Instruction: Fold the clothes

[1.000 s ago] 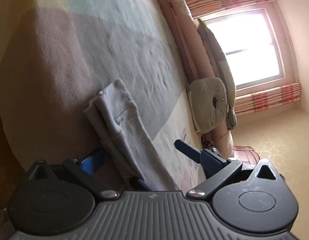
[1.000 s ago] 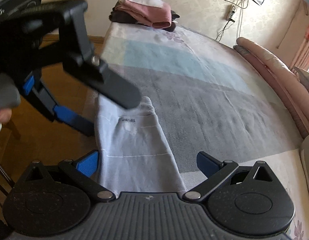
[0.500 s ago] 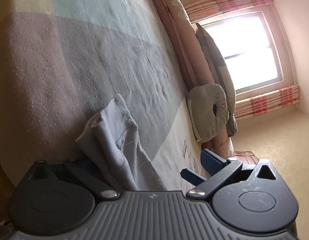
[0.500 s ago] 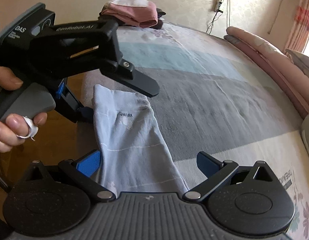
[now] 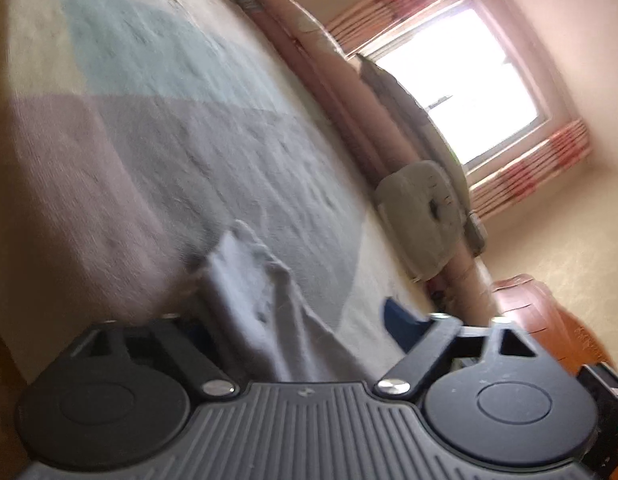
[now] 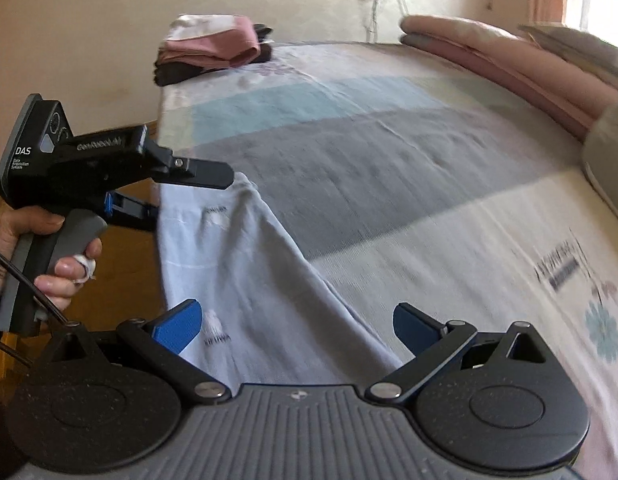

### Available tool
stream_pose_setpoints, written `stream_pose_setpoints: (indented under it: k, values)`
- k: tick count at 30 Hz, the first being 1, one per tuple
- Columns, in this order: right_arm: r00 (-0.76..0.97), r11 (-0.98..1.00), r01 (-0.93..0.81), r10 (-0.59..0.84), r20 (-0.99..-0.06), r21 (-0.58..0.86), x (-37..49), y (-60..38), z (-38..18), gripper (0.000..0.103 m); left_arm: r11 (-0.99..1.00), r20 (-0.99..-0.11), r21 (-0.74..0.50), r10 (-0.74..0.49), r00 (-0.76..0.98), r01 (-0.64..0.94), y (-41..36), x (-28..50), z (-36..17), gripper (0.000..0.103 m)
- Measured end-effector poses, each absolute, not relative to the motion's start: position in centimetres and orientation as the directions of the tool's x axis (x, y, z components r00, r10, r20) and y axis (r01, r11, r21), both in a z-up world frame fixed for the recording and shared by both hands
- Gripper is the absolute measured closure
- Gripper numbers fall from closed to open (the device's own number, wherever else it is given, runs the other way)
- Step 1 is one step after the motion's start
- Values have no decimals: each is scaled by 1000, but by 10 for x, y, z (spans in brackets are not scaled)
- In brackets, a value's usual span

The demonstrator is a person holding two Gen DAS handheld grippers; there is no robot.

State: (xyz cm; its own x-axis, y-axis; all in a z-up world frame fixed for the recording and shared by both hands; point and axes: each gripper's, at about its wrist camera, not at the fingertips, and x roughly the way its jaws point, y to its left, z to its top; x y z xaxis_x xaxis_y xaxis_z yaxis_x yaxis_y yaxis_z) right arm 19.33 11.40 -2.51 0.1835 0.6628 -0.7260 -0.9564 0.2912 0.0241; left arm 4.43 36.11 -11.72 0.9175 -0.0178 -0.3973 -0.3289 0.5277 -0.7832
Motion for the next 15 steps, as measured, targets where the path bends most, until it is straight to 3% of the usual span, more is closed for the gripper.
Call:
stream_pose_setpoints:
  k: [2,4,9,15]
  values:
    - [188,311,-950,660,-728,36,194,107,-26,0,516,-423,-776,1,906,-363,366,39,-122,72]
    - [187,326,-944,661,-727,54,195,102,-27,0,512,-452,-762,19,892,-397,368,37,-123,87]
    - [119,356,-917,673,-730,179,201,93,-31,0,584,-505,-687,46,862,-433,360,43,-105,89]
    - [-81,367,-764,761,-643,531,226,86,-33,0,681,-461,-634,46,886,-365,347,37,-71,89]
